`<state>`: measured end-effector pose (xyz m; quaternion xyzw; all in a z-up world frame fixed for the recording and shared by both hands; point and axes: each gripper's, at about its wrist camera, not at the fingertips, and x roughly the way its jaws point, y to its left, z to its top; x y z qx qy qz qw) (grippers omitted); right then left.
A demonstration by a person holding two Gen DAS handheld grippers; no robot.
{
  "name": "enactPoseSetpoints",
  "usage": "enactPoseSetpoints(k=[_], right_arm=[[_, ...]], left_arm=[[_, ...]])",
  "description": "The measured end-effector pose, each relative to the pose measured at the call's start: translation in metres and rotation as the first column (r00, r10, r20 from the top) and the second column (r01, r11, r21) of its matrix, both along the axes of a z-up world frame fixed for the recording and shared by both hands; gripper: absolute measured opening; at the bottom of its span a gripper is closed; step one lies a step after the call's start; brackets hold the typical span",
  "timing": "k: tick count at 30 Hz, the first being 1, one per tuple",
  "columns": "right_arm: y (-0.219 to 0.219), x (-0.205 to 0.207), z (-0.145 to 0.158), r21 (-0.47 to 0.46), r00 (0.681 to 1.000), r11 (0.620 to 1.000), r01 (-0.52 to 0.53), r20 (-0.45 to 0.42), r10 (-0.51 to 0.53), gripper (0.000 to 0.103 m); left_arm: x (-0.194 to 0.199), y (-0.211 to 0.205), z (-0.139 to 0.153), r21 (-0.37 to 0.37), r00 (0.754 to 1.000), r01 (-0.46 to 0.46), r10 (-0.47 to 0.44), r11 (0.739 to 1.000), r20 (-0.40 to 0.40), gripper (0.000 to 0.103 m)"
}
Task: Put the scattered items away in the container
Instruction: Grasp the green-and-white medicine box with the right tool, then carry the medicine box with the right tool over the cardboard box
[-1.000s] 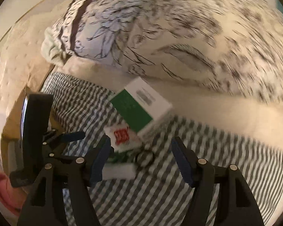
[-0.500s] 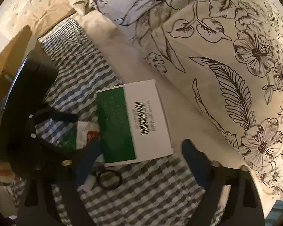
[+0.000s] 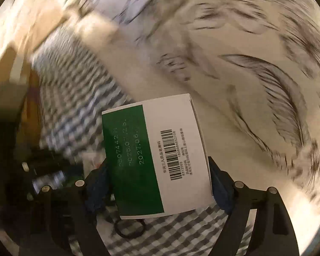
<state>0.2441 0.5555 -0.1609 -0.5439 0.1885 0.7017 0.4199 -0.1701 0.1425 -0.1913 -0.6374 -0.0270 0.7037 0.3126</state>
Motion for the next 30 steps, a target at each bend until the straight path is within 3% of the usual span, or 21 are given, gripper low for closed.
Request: enactPoseSetpoints(k=[4, 10, 14, 18, 23, 28, 30], right_arm=[[-0.012, 0.04, 0.024, 0.029, 0.979, 0.982, 0.188, -0.084, -0.185, 0.081], [-0.054, 0.092, 0.047, 0.043, 0.938, 0.946, 0.32, -0.152, -0.31, 0.081], [-0.082, 0.111, 0.061, 0.025, 0.916, 0.932, 0.362, -0.196, -0.351, 0.081], [-0.114, 0.126, 0.071, 0.026, 0.907, 0.925, 0.379, -0.209, -0.366, 0.081], [-0.144, 0.155, 0.077, 0.027, 0.901, 0.917, 0.398, -0.2, -0.385, 0.081], [-0.168, 0.173, 0.082, 0.014, 0.889, 0.909, 0.416, -0.217, -0.403, 0.081], [-0.177, 0.173, 0.088, 0.023, 0.889, 0.91, 0.415, -0.226, -0.399, 0.081]], left_arm=[[0.002, 0.007, 0.013, 0.011, 0.999, 0.029, -0.029, 1.0, -0.032, 0.015], [0.014, 0.025, 0.041, 0.041, 0.989, 0.089, -0.083, 0.995, -0.12, 0.006], [0.026, 0.044, 0.033, -0.049, 0.982, 0.156, -0.16, 0.987, -0.102, 0.006], [0.027, 0.048, 0.016, -0.105, 0.986, 0.138, -0.146, 0.985, -0.075, 0.003], [0.028, 0.068, 0.032, -0.094, 0.973, 0.17, -0.182, 0.981, -0.139, 0.002], [0.065, 0.095, 0.055, -0.121, 0.955, 0.203, -0.223, 0.972, -0.194, 0.002], [0.087, 0.099, 0.077, -0.129, 0.945, 0.219, -0.243, 0.967, -0.221, 0.002]])
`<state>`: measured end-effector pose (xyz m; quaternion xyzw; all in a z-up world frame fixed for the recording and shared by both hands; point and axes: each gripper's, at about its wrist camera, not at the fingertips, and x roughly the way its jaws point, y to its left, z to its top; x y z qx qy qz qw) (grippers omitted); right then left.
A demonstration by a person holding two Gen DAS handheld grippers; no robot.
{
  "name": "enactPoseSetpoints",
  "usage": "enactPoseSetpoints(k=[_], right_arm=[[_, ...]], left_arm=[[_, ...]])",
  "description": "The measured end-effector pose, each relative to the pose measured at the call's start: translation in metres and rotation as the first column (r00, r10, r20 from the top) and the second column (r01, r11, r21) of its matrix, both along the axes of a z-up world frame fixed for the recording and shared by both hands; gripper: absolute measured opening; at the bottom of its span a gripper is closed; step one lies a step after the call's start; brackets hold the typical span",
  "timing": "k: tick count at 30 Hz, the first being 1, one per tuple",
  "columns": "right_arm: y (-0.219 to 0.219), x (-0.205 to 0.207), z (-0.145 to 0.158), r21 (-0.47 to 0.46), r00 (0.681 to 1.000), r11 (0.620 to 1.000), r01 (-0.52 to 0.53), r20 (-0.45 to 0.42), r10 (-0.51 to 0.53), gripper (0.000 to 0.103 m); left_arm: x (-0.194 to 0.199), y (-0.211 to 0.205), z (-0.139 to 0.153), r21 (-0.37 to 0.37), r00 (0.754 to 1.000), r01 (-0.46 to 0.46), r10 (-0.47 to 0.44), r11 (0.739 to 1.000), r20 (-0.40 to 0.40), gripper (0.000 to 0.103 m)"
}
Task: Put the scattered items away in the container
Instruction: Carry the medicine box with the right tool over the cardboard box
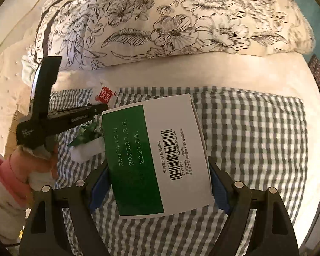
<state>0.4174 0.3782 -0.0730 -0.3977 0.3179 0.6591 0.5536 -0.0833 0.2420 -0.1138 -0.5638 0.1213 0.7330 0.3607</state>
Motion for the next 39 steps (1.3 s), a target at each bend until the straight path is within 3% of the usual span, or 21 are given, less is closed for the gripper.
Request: enactPoseSetpoints(k=[4, 10, 23, 33, 39], right_arm=[[-0.023, -0.006, 0.02, 0.029, 1.0, 0.999, -0.029, 0.0, 0.029, 0.081], [-0.061, -0.02, 0.05, 0.072, 0.998, 0.995, -0.065, 0.012, 0.065, 0.081], [-0.142, -0.063, 0.107, 0.153, 0.991, 0.979, -0.137, 0.023, 0.135, 0.081], [-0.168, -0.092, 0.121, 0.167, 0.969, 0.955, -0.245, 0.048, 0.241, 0.081], [-0.171, -0.126, 0.112, 0.146, 0.931, 0.919, -0.366, 0.061, 0.361, 0.081]], left_arm=[[0.033, -0.007, 0.034, 0.004, 0.998, 0.044, -0.043, 0.999, -0.055, 0.002], [0.056, -0.074, 0.099, 0.036, 0.992, 0.091, -0.087, 0.995, -0.093, 0.002], [0.101, -0.136, 0.165, 0.027, 0.975, 0.179, -0.174, 0.984, -0.138, 0.002], [0.089, -0.207, 0.189, 0.043, 0.986, 0.043, -0.035, 0.998, -0.162, 0.002], [0.081, -0.252, 0.187, 0.04, 0.984, -0.081, 0.086, 0.996, -0.156, 0.002]])
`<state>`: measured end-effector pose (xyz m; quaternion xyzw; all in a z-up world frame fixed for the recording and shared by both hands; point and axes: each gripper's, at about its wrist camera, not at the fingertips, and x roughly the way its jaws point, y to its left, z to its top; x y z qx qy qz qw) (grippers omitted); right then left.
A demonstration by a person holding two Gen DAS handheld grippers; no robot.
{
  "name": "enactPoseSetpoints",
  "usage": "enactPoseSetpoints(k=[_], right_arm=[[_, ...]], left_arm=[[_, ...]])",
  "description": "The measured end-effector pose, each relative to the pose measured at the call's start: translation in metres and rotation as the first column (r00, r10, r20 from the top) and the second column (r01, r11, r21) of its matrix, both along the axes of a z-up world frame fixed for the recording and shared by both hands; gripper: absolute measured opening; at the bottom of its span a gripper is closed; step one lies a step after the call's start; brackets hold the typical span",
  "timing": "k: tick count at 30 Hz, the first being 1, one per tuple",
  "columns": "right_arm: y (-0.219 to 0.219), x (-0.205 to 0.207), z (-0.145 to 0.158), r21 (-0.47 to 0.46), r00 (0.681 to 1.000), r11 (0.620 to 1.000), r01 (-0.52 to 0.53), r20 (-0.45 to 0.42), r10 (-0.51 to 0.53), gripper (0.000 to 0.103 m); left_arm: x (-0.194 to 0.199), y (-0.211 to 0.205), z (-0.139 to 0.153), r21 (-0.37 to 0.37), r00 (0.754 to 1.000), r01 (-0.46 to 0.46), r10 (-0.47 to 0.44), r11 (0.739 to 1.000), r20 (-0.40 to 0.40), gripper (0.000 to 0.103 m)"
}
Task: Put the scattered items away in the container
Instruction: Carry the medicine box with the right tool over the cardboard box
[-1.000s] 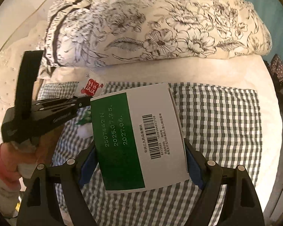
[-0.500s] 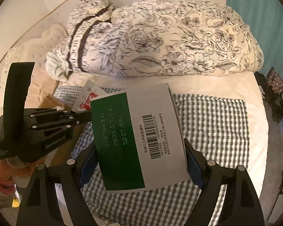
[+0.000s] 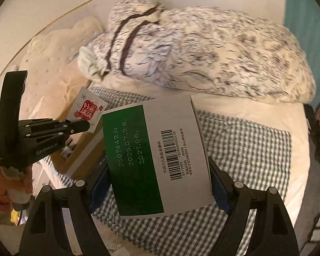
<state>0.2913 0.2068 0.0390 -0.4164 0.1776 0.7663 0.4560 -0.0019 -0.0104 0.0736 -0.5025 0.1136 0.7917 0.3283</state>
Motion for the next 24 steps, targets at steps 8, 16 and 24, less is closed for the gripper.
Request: enactPoseSetpoints(k=[8, 16, 24], right_arm=[[-0.013, -0.063, -0.029, -0.058, 0.984, 0.983, -0.176, 0.005, 0.176, 0.082], [-0.026, -0.151, -0.063, -0.073, 0.972, 0.97, -0.234, -0.008, 0.234, 0.082], [-0.021, -0.237, -0.102, -0.077, 0.983, 0.98, -0.183, 0.005, 0.184, 0.082]], left_arm=[[-0.004, -0.077, -0.017, -0.035, 0.991, -0.124, 0.125, 0.992, 0.042, 0.002], [-0.051, -0.142, -0.031, -0.065, 0.993, -0.1, 0.104, 0.993, 0.052, 0.002], [-0.118, -0.182, -0.061, -0.09, 0.996, -0.027, 0.034, 0.996, 0.076, 0.002]])
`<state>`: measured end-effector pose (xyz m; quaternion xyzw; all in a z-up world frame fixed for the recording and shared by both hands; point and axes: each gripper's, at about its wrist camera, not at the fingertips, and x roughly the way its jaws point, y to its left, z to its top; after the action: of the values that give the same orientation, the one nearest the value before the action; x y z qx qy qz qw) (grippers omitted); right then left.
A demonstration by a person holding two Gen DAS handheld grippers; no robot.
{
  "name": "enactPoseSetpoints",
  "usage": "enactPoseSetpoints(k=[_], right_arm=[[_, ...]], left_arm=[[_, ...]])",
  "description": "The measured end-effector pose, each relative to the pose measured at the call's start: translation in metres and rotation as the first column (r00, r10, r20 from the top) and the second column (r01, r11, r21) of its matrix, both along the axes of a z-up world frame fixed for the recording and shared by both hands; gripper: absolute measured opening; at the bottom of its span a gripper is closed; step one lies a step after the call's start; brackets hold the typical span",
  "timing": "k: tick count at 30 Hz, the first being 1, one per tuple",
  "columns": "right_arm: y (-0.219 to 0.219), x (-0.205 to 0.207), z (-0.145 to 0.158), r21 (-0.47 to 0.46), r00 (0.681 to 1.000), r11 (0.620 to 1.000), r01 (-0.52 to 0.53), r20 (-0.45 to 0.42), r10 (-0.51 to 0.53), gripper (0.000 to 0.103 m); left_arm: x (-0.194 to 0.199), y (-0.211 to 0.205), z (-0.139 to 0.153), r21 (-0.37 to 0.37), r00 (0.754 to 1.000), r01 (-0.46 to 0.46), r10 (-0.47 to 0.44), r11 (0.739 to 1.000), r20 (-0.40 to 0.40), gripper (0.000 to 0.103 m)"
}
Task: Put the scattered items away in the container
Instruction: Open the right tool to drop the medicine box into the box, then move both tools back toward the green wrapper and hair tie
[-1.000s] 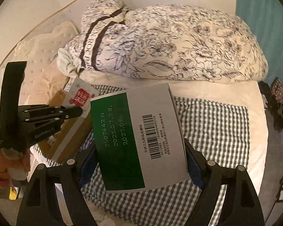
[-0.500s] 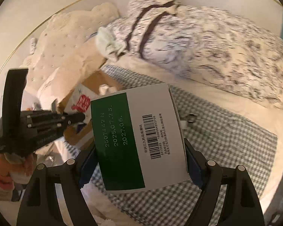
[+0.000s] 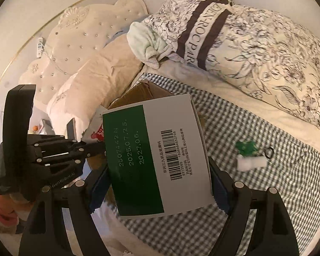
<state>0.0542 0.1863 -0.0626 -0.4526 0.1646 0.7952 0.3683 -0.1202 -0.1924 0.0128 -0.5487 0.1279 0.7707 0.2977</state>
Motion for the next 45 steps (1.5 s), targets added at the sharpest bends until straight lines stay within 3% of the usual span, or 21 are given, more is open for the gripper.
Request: enactPoseSetpoints(k=[7, 10, 11, 12, 13, 14, 17, 22, 30, 36, 45], right_arm=[[0.017, -0.046, -0.021, 0.014, 0.999, 0.999, 0.03, 0.016, -0.03, 0.083], [0.025, -0.055, -0.018, 0.017, 0.999, 0.999, 0.046, -0.008, -0.046, 0.084], [0.027, -0.057, -0.017, 0.021, 0.999, 0.999, 0.047, -0.013, -0.046, 0.084], [0.028, -0.059, -0.016, 0.028, 0.999, 0.998, 0.049, -0.017, -0.049, 0.085], [0.031, -0.062, -0.016, 0.035, 0.998, 0.998, 0.059, -0.016, -0.059, 0.089], [0.034, -0.063, -0.016, 0.035, 0.997, 0.997, 0.07, -0.014, -0.07, 0.09], [0.039, -0.064, -0.015, 0.02, 0.997, 0.997, 0.072, -0.03, -0.071, 0.091], [0.045, -0.056, -0.011, 0.016, 0.998, 0.998, 0.055, -0.039, -0.055, 0.091], [0.052, -0.01, 0.014, 0.033, 0.996, 0.996, 0.078, -0.051, -0.076, 0.091], [0.059, 0.061, 0.033, 0.045, 0.983, 0.983, 0.176, -0.06, -0.173, 0.091], [0.059, 0.181, 0.051, 0.053, 0.944, 0.943, 0.328, -0.044, -0.326, 0.091]], left_arm=[[-0.022, -0.009, -0.022, 0.012, 0.998, 0.042, -0.042, 0.999, 0.043, 0.002], [-0.025, -0.008, -0.023, 0.028, 0.997, 0.052, -0.054, 0.998, 0.058, 0.013], [-0.027, -0.008, -0.022, 0.018, 0.997, 0.049, -0.05, 0.999, 0.055, 0.035], [-0.029, -0.007, -0.022, -0.003, 0.998, 0.041, -0.041, 0.999, 0.05, 0.073], [-0.031, -0.007, -0.022, -0.034, 0.999, 0.022, -0.021, 0.999, 0.042, 0.087], [-0.033, -0.008, -0.021, -0.049, 1.0, -0.003, 0.004, 0.999, 0.031, 0.094], [-0.036, -0.011, -0.018, -0.021, 0.998, -0.046, 0.046, 0.999, 0.042, 0.094], [-0.03, -0.009, -0.02, -0.054, 0.994, -0.082, 0.085, 0.995, 0.062, 0.094], [-0.013, 0.019, -0.007, -0.047, 0.997, -0.069, 0.071, 0.997, 0.036, 0.094], [0.012, 0.065, -0.001, -0.04, 1.0, -0.004, 0.005, 0.999, 0.023, 0.094], [0.063, 0.15, -0.021, -0.026, 0.995, 0.081, -0.08, 0.996, 0.065, 0.094]])
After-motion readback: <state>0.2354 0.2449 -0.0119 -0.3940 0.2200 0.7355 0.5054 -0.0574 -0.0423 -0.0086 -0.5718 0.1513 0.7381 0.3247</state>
